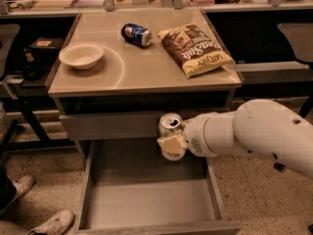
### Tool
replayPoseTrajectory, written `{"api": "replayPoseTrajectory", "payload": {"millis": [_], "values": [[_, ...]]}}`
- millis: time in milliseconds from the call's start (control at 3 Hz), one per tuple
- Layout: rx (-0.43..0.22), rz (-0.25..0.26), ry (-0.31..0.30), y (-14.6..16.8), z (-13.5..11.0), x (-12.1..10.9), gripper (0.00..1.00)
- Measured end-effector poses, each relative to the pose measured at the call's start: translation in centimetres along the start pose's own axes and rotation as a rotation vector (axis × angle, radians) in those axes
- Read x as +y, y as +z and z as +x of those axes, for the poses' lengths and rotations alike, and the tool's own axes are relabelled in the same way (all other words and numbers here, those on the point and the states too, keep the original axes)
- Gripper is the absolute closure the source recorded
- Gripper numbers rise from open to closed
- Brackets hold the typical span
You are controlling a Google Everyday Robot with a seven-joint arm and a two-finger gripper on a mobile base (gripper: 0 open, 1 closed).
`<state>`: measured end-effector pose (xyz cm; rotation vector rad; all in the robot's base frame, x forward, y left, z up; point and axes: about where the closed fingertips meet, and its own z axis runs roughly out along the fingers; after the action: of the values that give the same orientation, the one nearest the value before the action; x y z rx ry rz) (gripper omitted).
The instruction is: Place 7up can into middle drawer
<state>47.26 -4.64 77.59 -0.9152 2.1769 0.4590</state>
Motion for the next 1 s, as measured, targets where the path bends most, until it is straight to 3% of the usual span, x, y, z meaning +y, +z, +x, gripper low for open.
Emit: {"api": "replayPoseTrajectory", "payload": {"millis": [333, 667, 1000], "values": [[0.003, -0.008, 0.071, 2.1, 3.0, 1.7, 1.00], [0.015, -0.061, 0.193, 7.2, 8.8, 5.5, 1.00], [-0.015, -0.100, 0.303, 12.0, 12.7, 7.4, 1.00]]}}
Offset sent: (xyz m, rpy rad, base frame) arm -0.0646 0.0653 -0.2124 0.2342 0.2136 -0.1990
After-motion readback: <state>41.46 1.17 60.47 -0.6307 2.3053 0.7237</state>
